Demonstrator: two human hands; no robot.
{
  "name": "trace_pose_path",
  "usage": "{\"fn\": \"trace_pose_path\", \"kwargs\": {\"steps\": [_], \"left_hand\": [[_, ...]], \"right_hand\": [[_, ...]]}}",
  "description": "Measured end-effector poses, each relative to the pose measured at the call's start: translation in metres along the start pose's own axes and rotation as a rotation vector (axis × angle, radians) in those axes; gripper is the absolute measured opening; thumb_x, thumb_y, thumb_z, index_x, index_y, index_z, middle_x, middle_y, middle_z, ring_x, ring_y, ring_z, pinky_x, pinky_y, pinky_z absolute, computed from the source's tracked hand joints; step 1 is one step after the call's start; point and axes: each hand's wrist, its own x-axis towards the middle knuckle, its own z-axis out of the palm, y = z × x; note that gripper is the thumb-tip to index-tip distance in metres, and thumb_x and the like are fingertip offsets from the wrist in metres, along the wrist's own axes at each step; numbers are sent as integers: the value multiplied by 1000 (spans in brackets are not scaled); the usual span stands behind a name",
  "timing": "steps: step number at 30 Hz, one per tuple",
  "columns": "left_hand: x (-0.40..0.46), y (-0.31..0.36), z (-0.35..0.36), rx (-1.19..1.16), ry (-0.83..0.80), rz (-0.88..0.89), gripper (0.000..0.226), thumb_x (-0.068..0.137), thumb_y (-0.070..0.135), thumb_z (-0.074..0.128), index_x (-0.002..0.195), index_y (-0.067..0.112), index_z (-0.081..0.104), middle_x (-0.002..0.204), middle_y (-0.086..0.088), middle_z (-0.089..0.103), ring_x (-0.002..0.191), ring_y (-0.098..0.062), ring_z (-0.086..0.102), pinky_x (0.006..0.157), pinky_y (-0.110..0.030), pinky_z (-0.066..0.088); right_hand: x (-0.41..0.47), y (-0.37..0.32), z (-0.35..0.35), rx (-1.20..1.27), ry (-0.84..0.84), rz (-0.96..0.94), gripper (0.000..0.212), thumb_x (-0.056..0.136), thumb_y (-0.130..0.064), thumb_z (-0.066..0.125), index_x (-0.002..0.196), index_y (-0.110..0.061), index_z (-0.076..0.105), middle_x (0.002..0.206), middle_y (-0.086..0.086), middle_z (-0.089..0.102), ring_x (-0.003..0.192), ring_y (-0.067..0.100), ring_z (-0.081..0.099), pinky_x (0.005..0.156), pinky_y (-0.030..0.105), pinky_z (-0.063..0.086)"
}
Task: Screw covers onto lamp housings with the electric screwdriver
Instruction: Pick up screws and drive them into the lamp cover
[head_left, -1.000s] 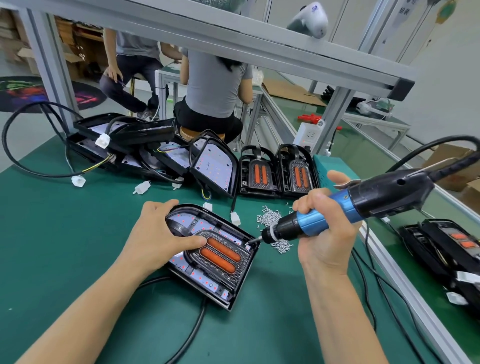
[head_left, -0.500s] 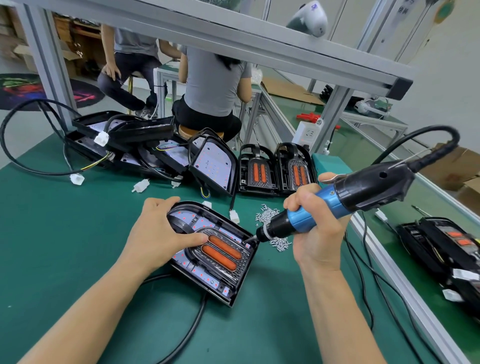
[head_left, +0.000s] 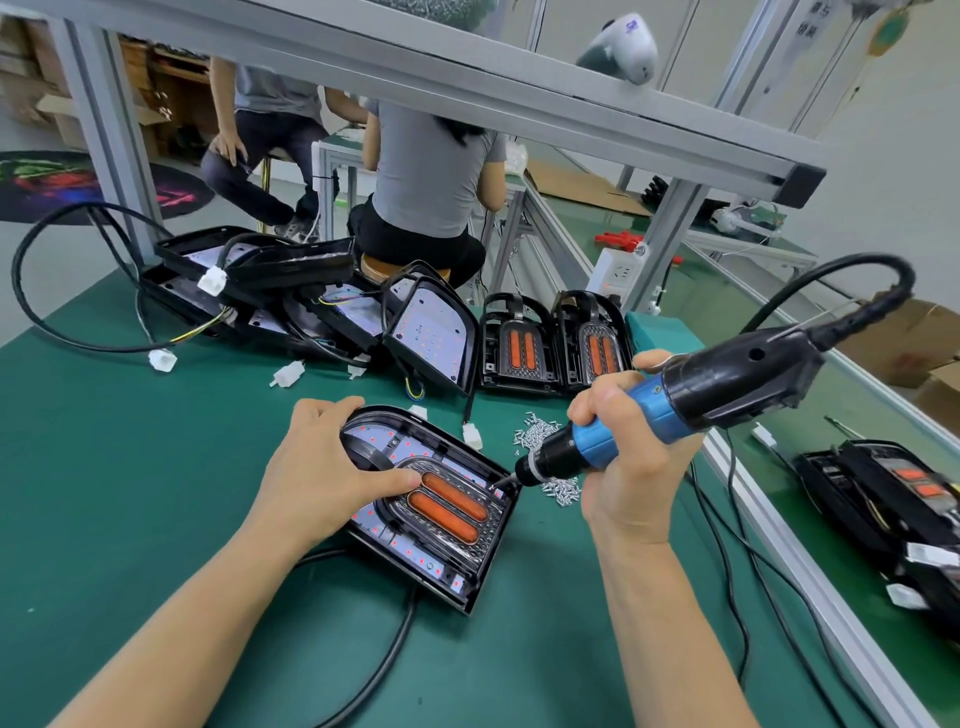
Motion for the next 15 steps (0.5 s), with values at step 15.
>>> {"fn": "trace_pose_path", "kwargs": {"steps": [15], "left_hand": [[0, -2, 1, -15, 3, 4, 102, 49, 49, 88, 137, 21, 46, 113, 10, 40, 102, -11, 50, 90, -29, 40]], "right_hand": [[1, 0, 3, -52, 28, 21, 27, 68, -6, 60, 65, -32, 63, 54, -8, 54, 52, 20, 48, 60, 31, 44]]}}
